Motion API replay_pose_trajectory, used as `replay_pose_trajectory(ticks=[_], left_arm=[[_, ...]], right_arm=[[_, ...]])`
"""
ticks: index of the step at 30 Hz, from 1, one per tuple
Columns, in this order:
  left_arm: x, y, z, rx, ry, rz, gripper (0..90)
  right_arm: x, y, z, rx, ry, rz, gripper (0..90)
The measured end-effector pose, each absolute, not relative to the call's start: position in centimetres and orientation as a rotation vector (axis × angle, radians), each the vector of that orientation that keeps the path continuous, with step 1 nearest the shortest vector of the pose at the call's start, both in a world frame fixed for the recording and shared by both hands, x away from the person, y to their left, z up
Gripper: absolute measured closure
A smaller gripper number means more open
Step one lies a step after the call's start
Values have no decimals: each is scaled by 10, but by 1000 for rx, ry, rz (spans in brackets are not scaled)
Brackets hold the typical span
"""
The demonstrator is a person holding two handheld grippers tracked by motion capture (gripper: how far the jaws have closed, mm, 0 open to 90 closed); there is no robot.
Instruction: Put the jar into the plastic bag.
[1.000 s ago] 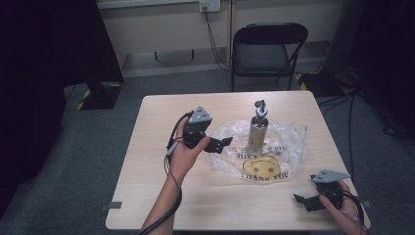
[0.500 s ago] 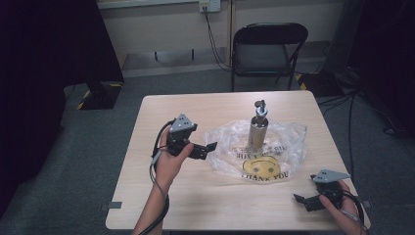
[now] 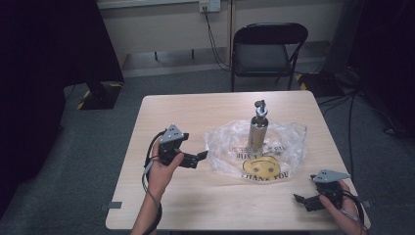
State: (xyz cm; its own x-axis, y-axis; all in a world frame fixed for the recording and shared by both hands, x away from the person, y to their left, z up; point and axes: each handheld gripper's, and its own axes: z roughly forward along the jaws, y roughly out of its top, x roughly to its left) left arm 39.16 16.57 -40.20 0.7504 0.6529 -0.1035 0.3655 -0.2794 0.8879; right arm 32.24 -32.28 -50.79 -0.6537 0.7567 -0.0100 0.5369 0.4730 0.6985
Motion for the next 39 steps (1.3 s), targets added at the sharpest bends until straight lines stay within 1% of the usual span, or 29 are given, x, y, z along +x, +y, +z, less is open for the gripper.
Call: replay_pose_trajectory(ticks=[21,31,33,39], left_arm=[[378,194,-463,1888,877,324,9],[366,213,-496,1970,970,347,12],[363,218,-500,2007,998,373,13],[355,231,-507,2057,1066,392,13]], right_arm=[[322,-323,-508,1096,2407,974,0],[322,-323,-508,1095,2407,974,0],[322,-323,-508,1095,2407,974,0],[322,-323,-508,1096,2407,974,0]])
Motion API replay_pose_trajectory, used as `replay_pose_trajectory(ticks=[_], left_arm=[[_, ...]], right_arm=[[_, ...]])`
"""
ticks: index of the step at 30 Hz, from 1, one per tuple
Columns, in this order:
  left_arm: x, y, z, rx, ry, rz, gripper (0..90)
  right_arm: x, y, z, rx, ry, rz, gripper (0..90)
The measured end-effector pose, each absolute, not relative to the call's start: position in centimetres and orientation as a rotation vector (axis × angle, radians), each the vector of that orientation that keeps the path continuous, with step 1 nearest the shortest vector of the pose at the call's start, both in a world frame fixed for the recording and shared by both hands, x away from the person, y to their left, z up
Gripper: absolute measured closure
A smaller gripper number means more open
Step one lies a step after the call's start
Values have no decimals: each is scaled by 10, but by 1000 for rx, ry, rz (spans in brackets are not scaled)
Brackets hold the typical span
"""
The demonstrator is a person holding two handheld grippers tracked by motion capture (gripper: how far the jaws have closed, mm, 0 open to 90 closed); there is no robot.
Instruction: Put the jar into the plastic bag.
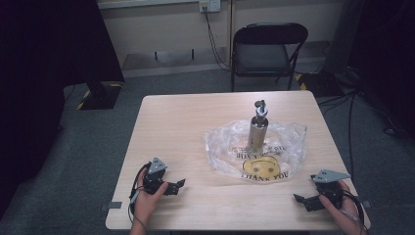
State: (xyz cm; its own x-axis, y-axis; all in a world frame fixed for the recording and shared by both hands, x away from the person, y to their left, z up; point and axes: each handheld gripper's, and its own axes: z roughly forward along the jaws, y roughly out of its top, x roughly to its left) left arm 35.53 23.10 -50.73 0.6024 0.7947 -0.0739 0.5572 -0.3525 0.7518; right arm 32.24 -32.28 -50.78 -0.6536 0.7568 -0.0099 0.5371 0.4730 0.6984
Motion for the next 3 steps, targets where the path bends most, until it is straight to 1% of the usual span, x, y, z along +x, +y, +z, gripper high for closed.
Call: replay_pose_trajectory(ticks=[3], left_arm=[[353,234,-506,2069,1076,415,13]], right_arm=[[322,-323,-508,1096,2407,974,0]])
